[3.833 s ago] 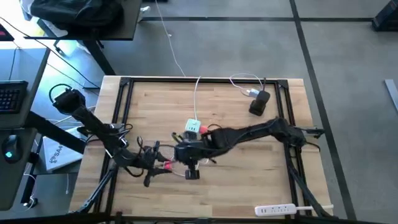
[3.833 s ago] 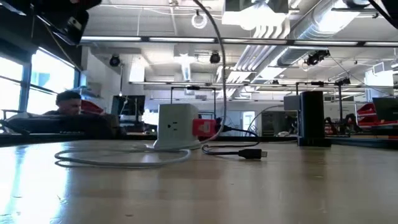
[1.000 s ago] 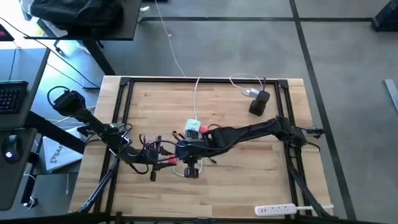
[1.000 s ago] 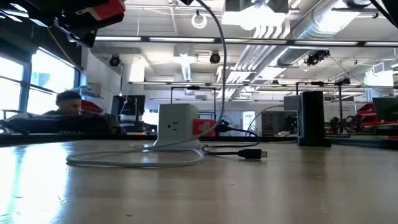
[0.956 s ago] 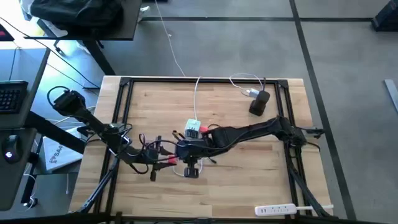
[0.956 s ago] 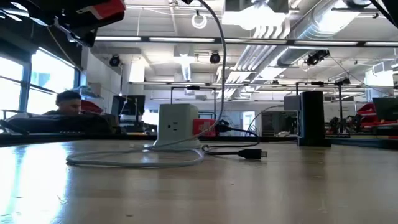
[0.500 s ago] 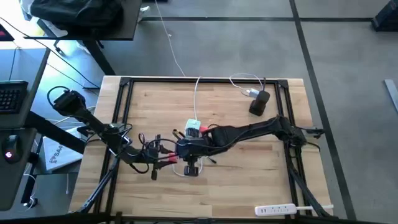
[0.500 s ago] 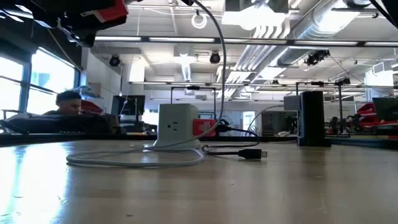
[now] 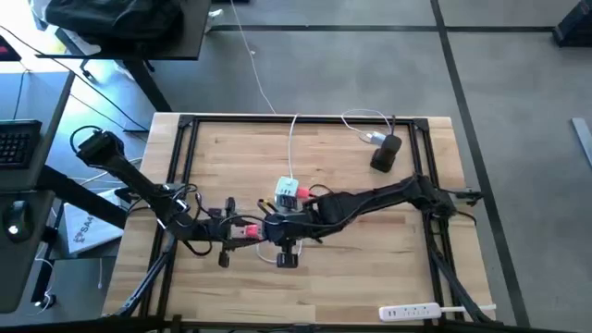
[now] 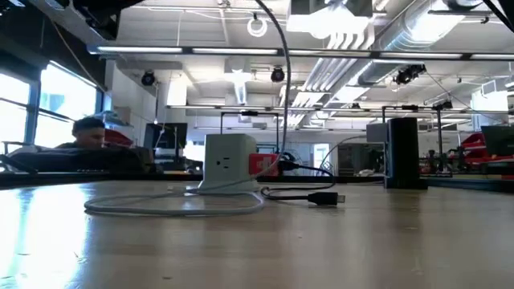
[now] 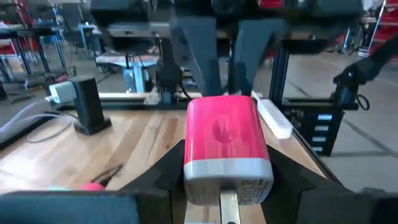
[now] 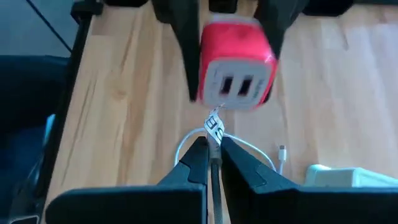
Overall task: Insert USB
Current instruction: Insert the white charger cable into the pink charger adapter
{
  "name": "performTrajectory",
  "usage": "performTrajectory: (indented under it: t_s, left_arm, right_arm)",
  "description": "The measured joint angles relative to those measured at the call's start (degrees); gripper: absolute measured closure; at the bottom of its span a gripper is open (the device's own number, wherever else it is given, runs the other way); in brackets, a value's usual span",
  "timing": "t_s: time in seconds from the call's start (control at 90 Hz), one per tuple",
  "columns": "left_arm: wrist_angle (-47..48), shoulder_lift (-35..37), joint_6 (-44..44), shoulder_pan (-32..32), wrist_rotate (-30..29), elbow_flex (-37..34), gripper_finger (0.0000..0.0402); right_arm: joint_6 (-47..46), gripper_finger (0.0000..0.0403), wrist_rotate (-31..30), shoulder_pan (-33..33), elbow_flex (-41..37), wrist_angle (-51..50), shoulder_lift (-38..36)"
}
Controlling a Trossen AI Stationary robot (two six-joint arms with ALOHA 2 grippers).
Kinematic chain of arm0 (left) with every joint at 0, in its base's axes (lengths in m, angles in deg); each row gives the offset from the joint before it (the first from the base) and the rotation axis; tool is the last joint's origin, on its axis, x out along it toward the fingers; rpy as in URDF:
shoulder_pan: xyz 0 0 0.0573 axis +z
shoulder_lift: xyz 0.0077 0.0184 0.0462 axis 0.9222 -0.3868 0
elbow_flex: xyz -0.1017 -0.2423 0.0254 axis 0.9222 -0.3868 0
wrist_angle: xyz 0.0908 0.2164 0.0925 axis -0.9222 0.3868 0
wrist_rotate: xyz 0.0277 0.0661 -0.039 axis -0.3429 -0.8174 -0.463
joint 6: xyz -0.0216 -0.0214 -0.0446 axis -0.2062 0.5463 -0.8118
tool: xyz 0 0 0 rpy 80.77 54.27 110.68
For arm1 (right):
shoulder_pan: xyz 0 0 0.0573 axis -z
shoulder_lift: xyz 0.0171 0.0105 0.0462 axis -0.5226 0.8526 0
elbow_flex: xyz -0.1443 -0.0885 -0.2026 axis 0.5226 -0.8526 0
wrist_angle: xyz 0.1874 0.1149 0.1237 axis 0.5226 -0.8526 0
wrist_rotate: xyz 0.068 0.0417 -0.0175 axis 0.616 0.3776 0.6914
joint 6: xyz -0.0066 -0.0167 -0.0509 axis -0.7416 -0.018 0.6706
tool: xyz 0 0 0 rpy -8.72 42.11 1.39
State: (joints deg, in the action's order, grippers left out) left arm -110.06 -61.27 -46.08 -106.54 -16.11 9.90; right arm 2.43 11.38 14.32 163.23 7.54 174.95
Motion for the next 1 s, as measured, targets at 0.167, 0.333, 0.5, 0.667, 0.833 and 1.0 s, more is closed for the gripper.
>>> performTrajectory:
  t_s: [0.167,0.333,0.5,0.667,0.833,1.0]
  left_arm:
    - [2.0,0.0,-0.1,-0.1,0.1,-0.1,0.0282]
    - [2.6,0.0,-0.4,-0.1,0.3,-0.2,0.0282]
    - [2.7,0.0,0.0,-0.1,0.8,-0.2,0.0282]
    - [2.6,0.0,0.1,-0.1,0.9,-0.2,0.0282]
    - [2.6,0.0,0.1,-0.1,-0.1,-0.2,0.0282]
    - [2.6,0.0,0.1,-0.1,-0.2,-0.2,0.0282]
  right_arm:
    - [1.6,0.0403,-1.1,-0.2,1.0,1.1,0.0]
    - [1.6,0.0403,-1.7,-0.2,1.0,1.3,-0.3]
    - [1.6,0.0403,-3.2,0.1,1.0,2.0,-0.4]
    - [1.6,0.0403,-3.3,0.4,0.6,2.3,-0.4]
    - [1.5,0.0403,-3.0,0.4,0.0,2.5,-0.4]
    - [1.3,0.0403,-2.9,0.4,-0.1,2.8,-0.4]
